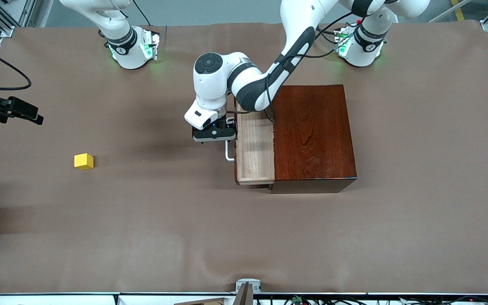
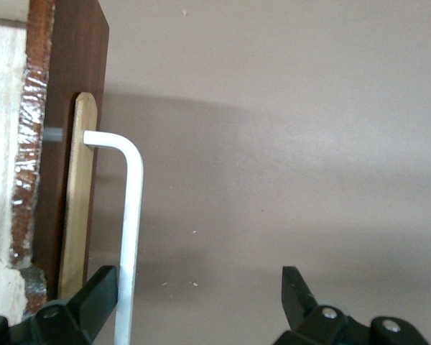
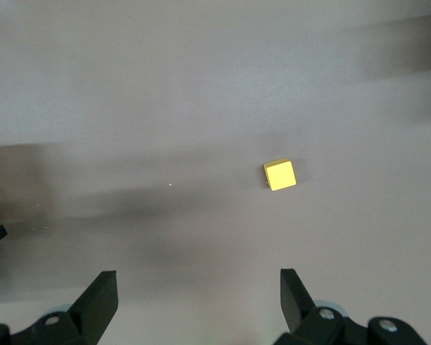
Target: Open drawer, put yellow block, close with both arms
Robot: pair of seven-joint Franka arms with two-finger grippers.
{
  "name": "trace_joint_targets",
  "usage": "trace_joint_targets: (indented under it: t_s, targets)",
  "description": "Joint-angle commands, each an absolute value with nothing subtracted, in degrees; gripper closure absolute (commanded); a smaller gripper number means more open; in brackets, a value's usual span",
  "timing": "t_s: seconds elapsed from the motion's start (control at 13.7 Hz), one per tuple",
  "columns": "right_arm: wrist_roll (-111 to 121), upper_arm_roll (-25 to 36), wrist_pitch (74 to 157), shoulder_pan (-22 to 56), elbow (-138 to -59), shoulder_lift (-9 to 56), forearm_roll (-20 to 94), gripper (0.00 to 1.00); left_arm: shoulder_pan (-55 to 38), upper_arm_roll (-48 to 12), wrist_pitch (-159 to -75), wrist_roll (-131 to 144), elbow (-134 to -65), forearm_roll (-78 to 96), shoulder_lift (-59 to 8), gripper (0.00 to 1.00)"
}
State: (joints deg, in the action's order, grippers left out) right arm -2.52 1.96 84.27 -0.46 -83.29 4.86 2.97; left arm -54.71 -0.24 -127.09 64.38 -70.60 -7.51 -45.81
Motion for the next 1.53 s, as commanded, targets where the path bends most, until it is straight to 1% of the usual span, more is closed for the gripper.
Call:
trace_joint_targets:
  t_s: [0.0, 0.36, 0.51, 0.87, 1.09, 1.17, 1.31, 1.46]
  targets:
    - [-2.5, 1.5, 84.4, -1.9, -82.1, 5.4, 3.3, 0.00, -55.9, -0.2, -129.9, 65.2, -68.6, -6.5, -47.8, 0.00]
    - [-1.8, 1.5, 85.4, -2.5, -82.3, 5.9, 3.3, 0.00, -56.6, -1.0, -132.8, 65.2, -68.6, -6.5, -48.9, 0.00]
    - [0.7, 1.5, 86.2, -4.6, -82.3, 6.5, 3.1, 0.00, -56.6, -1.1, -134.2, 65.2, -68.5, -6.4, -48.9, 0.00]
    - [18.3, 1.6, 90.4, -13.5, -82.3, 9.1, 1.2, 0.00, -56.6, -1.8, -135.3, 65.2, -66.3, -4.8, -48.9, 0.00]
    - [18.8, 1.6, 91.3, -13.4, -82.7, 12.0, 1.2, 0.00, -56.5, -2.2, -135.9, 65.3, -66.0, -3.8, -48.1, 0.00]
    - [18.8, 1.6, 93.1, -13.4, -84.5, 12.7, 1.1, 0.00, -56.1, -2.0, -135.9, 65.3, -66.0, -3.2, -47.7, 0.00]
    - [18.9, 1.5, 100.4, -12.9, -92.4, 12.4, 0.4, 0.00, -54.1, -1.8, -135.5, 65.4, -66.0, -1.4, -45.4, 0.00]
    - [18.9, 1.5, 107.6, -12.9, -99.4, 12.6, 0.4, 0.00, -51.1, -1.7, -134.7, 65.2, -66.3, 0.2, -41.6, 0.00]
